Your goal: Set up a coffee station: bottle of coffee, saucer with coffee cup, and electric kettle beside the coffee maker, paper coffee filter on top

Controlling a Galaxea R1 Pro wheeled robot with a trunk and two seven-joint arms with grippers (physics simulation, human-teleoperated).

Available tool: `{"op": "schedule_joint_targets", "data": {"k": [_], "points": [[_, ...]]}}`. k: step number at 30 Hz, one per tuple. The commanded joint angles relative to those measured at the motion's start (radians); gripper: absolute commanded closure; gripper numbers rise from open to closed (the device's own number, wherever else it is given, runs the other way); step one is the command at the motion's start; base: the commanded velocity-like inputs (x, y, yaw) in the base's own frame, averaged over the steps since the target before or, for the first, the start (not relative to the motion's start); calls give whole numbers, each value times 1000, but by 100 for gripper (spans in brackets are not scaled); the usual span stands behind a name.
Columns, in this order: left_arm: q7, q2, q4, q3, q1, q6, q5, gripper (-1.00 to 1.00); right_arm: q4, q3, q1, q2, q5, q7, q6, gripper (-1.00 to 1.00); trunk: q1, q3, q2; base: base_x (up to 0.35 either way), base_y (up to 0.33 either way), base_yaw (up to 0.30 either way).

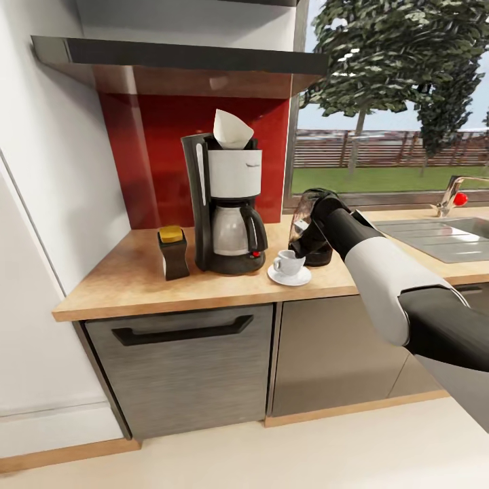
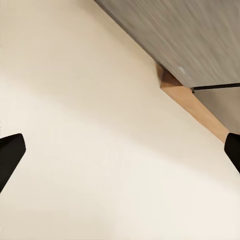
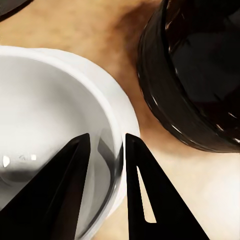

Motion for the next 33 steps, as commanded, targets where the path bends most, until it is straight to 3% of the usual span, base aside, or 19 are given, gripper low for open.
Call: {"op": "schedule_joint_targets", "data": {"k": [1, 6, 26, 33], "points": [[-4, 0, 0, 8, 0, 4, -4, -100, -1, 3, -1, 0, 9, 11, 2, 100, 0, -1, 0, 0, 0, 0], [-4, 0, 0, 8, 0, 4, -4, -100, -1, 3, -1, 0, 9, 11, 2, 100, 19, -17, -35, 0, 0, 0], [-4, 0, 0, 8, 0, 4, -4, -100, 5, 3, -1, 0, 9, 11, 2, 100, 19, -17, -35, 0, 0, 0], [-4, 0, 0, 8, -1, 4, -4, -100, 6, 3, -1, 0, 9, 11, 2, 100, 31, -26, -56, 0, 0, 0]]}}
